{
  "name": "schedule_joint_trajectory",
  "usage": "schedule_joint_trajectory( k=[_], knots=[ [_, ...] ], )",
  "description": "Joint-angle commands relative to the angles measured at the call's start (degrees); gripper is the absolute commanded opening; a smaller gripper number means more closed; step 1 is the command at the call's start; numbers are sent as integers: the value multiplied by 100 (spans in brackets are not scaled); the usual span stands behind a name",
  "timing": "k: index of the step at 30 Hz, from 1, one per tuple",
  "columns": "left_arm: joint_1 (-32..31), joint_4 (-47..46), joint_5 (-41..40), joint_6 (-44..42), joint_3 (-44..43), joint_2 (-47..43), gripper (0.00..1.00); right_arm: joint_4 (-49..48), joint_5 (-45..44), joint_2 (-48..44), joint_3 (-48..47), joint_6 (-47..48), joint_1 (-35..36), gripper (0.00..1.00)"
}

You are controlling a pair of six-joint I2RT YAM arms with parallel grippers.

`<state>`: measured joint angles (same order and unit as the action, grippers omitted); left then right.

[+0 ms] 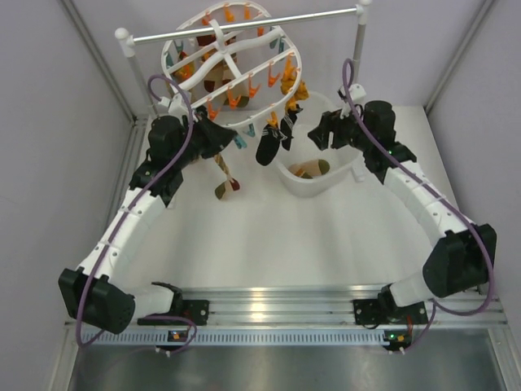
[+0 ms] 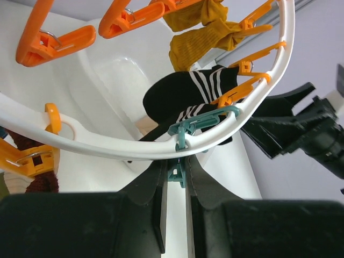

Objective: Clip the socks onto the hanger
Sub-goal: Pick up the sock from the bin.

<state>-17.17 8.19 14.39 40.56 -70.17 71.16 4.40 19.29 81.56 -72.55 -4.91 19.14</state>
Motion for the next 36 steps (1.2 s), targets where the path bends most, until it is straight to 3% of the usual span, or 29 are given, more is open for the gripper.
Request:
schedule_joint_trajectory(
  k=[1, 9, 15, 22, 27, 28, 30, 31, 36],
  knots=[
    [126, -476, -297, -127, -225, 91, 0, 701, -135, 744, -451, 68, -278, 67],
    [144, -423, -376, -171, -251, 118, 0, 1712, -539, 2741, -2041, 315, -42, 64],
    [196, -388, -411, -206, -322, 188, 0, 2091, -768, 3621, -2255, -1, 64, 68],
    [284, -353, -332, -162, -339, 258, 0, 2407, -1207, 4191, -2403, 420, 512, 70],
    [319, -362, -262, -171, -374, 302, 0, 2496, -1743, 4404, -2580, 438, 539, 38],
    [328, -362, -253, -171, -374, 302, 0, 2452, -1788, 4360, -2562, 447, 443, 18],
    [346, -370, -218, -162, -357, 320, 0, 2407, -1780, 4229, -2588, 447, 319, 4],
    [354, -388, -200, -145, -348, 320, 0, 2338, -1701, 4158, -2606, 447, 197, 0],
    [363, -414, -156, -144, -322, 329, 0, 1521, -1147, 3351, -2360, 227, -182, 0]
  ],
)
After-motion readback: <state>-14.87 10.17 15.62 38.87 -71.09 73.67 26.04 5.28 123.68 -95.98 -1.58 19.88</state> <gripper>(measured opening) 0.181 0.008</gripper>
